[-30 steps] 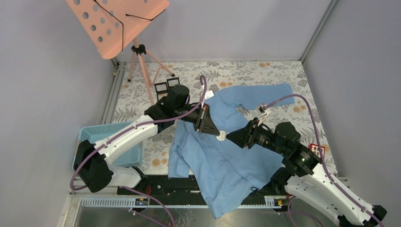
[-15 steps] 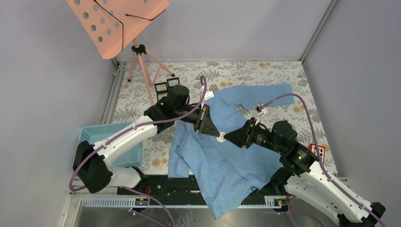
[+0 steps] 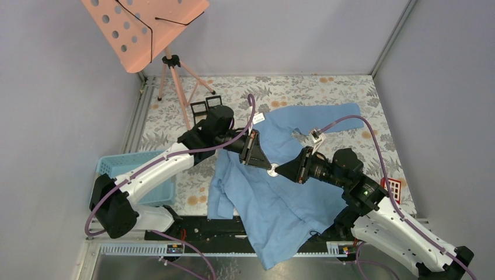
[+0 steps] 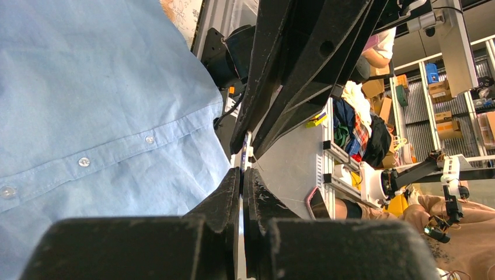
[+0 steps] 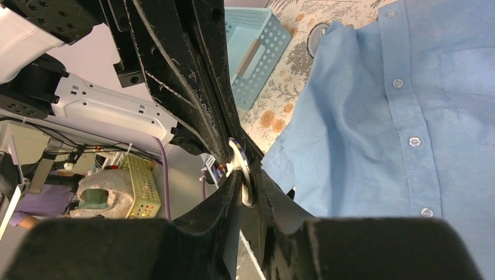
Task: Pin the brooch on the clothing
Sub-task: Adjust the brooch.
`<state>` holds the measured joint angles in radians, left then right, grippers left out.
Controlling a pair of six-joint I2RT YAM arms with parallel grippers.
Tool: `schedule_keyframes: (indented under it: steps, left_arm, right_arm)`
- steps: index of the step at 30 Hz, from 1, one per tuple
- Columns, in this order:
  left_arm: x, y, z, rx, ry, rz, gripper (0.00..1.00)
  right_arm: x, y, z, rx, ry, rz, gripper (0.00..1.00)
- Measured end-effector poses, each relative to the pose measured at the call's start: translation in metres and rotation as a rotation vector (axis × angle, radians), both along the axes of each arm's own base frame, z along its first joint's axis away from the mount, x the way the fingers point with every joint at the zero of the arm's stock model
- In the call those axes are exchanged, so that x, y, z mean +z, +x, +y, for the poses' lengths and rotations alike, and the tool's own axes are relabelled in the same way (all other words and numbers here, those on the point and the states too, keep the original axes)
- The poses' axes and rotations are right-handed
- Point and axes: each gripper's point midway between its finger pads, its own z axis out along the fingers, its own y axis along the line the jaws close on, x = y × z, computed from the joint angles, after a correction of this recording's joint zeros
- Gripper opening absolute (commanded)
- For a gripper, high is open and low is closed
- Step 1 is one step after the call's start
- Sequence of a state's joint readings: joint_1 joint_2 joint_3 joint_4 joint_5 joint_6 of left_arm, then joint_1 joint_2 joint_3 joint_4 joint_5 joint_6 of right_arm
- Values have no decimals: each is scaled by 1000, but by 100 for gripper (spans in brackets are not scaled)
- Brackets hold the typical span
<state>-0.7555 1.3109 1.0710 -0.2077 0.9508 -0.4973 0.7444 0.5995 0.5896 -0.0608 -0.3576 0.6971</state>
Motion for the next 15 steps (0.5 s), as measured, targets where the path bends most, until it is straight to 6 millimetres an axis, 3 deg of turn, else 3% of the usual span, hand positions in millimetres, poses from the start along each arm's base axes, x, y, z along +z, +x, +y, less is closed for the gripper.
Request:
schedule_keyframes:
  steps: [5,10,14,15]
  left_arm:
    - [0,-1,0,-1,-1,-1,0]
    - [2,-1,1,0,-5,-7,2]
    - [5,0,0,0,-15,-11,40]
    - [6,0,0,0,-19,-16,54]
  right_arm:
    - [0,0,1,1,9,3,17]
    - [3,-1,2,4,30,2,0]
    - [6,-1,2,3,56,-2,0]
    - [8,-1,2,2,66,-6,0]
